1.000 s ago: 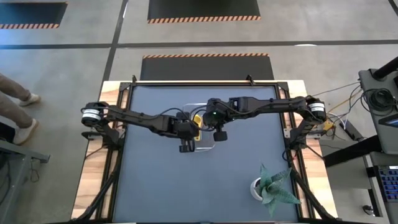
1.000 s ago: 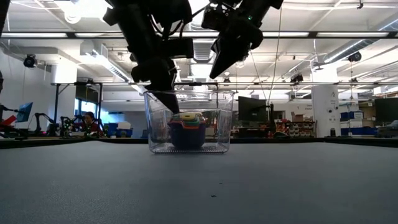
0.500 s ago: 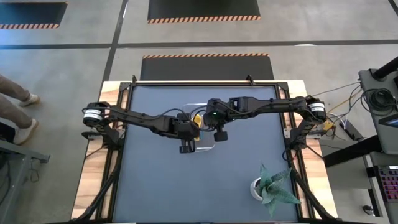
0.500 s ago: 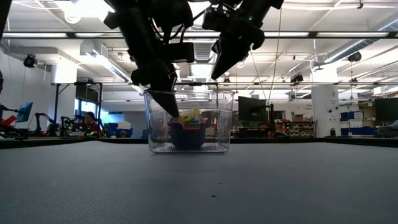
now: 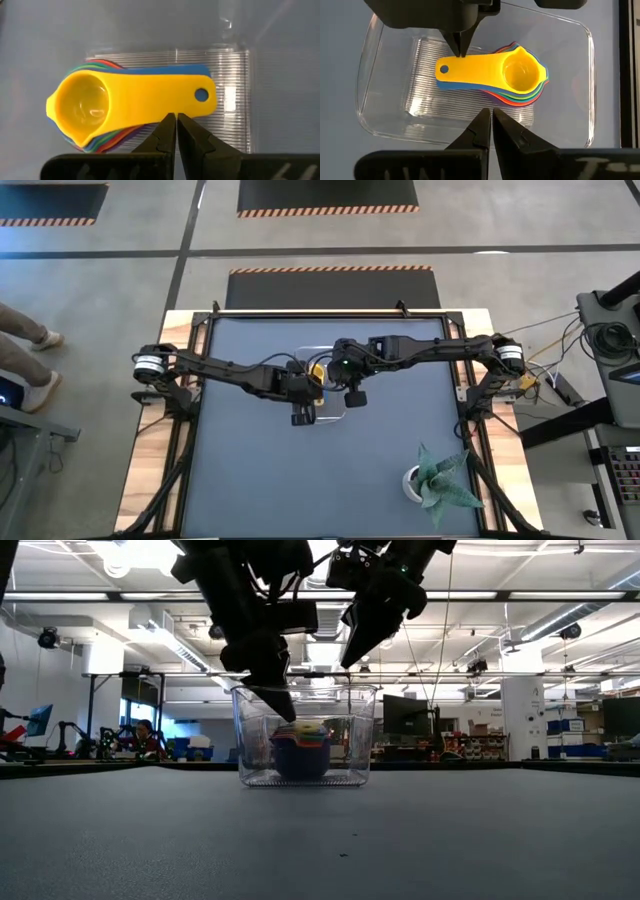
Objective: Nest measuring cups in basket
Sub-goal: Put the stack of measuring cups into the transparent bin
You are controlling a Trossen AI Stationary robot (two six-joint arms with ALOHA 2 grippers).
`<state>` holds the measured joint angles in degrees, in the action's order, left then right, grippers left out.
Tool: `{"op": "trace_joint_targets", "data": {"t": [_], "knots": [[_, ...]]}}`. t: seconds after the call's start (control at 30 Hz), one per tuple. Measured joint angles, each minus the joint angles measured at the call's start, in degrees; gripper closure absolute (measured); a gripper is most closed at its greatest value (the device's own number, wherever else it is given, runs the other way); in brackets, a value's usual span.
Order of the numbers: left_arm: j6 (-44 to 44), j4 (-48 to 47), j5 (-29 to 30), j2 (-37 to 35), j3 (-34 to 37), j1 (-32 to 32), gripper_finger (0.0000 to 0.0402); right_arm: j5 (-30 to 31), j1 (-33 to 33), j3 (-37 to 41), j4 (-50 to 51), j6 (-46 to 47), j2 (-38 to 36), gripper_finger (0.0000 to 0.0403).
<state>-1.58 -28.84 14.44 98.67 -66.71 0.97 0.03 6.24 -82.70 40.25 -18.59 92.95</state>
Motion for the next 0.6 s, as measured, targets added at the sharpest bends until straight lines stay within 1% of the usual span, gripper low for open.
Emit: {"op": "trace_joint_targets", "data": {"t": [0.07, 0.27, 0.6], "knots": [[0.00, -0.36, 0.02, -0.04, -0.38, 0.00, 0.0402, 0.00, 0.00, 0.00, 0.00, -0.02, 0.00, 0.0394], [-0.28, -6.95, 0.20, -1.01, -2.32, 0.22, 0.0402, 0.01, 0.00, 0.00, -0.08, -0.02, 0.00, 0.0394], [-1.33, -2.21, -0.02, 0.53, -0.20, 0.04, 0.0402, 0.02, 0.00, 0.43, 0.03, -0.02, 0.00, 0.0394]]}}
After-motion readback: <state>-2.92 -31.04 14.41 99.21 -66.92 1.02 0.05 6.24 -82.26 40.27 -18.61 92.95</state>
